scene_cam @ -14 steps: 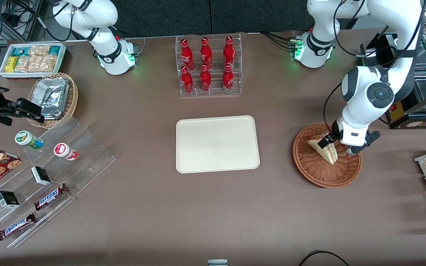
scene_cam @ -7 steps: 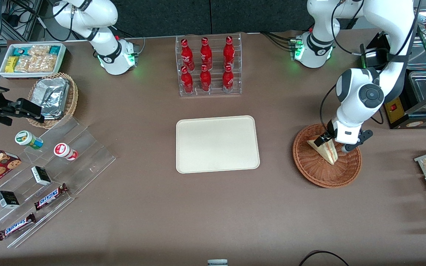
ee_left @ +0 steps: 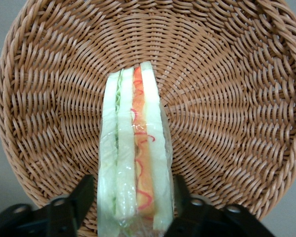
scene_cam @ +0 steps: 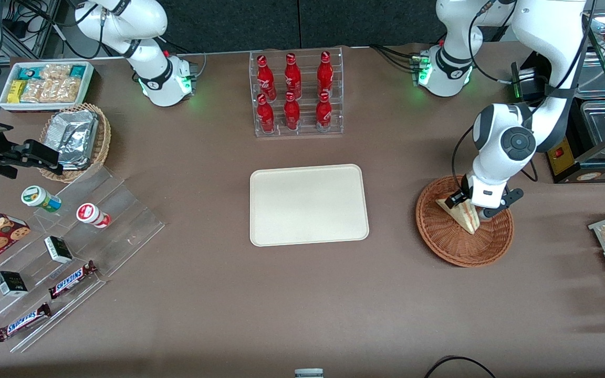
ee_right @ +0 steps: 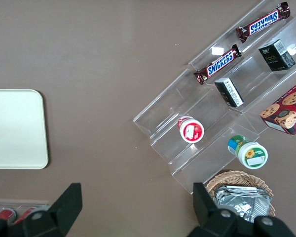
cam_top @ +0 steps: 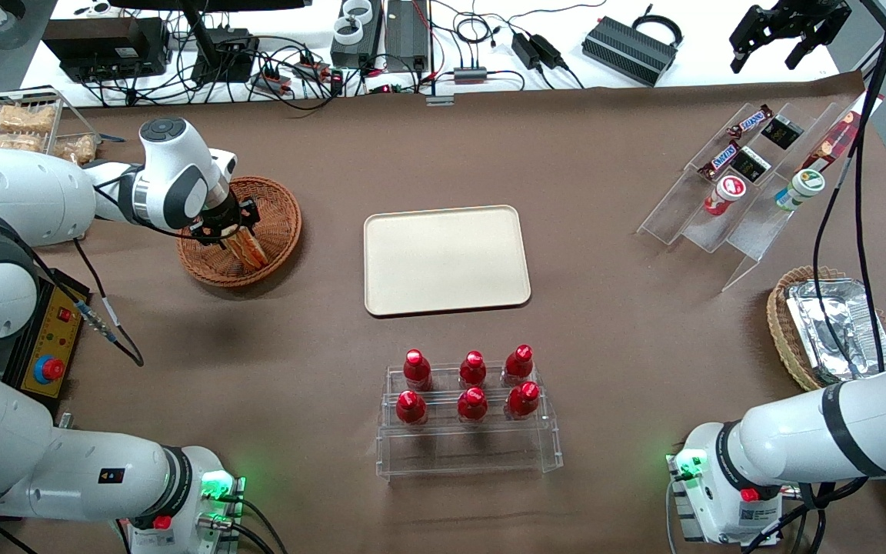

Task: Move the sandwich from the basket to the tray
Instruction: 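Lift the sandwich and carry it over the white tray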

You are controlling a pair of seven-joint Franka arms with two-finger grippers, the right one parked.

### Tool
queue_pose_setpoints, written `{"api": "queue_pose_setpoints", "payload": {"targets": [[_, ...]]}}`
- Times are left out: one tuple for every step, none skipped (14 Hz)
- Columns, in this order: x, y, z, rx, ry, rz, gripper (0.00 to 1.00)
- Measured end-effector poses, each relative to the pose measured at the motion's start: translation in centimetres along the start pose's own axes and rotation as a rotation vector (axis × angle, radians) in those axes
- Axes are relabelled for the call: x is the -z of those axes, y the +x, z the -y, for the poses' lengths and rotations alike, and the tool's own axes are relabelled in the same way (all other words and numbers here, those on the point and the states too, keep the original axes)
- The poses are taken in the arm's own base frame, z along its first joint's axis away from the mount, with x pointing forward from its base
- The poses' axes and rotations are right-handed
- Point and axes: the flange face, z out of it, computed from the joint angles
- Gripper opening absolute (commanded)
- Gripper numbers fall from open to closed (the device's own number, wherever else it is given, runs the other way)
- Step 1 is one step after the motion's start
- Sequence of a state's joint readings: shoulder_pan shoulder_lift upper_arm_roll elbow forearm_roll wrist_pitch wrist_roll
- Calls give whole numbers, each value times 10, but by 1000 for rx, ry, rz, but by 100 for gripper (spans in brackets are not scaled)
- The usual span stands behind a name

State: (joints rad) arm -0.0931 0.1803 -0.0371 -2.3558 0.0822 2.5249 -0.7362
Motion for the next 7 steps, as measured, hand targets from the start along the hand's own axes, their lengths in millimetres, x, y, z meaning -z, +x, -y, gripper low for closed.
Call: {"api": "queue_pose_setpoints", "payload": {"targets": [[1,1,-1,0,-2,-2,0],[3,2,-1,0,-4,-6,0],[6,4,-3,0,-8,-11,0],[11,6,-4,0,-8,-13,0],[19,10,-6,1,4,-4,0],[31,15,-9,2,25,13,0],[49,20,-14,-3,53,37,0]]}}
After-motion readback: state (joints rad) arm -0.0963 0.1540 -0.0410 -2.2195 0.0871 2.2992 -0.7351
